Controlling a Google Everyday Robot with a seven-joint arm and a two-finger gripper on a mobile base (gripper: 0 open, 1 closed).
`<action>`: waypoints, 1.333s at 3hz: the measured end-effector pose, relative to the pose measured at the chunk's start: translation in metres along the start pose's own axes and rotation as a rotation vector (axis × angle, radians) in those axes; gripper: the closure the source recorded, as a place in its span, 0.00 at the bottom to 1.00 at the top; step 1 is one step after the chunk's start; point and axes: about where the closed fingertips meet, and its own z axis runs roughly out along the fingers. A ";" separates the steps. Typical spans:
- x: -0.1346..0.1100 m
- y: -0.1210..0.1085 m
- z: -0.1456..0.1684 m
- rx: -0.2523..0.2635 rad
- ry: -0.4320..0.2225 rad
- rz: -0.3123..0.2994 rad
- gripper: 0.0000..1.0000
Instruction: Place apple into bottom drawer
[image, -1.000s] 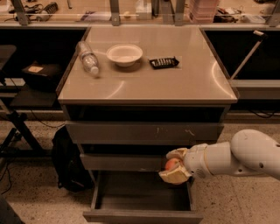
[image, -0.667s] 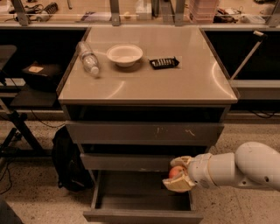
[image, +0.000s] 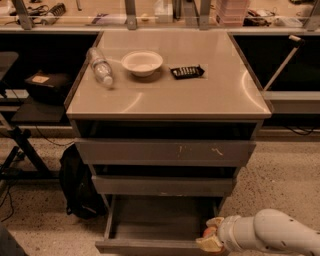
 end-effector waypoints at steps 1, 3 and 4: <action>0.008 -0.029 0.069 0.012 -0.041 0.055 1.00; 0.012 -0.041 0.094 0.002 -0.067 0.102 1.00; 0.010 -0.050 0.126 -0.067 -0.087 0.067 1.00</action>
Offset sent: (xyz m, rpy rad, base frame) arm 0.0270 0.0137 -0.0592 0.0301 0.0061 -0.0505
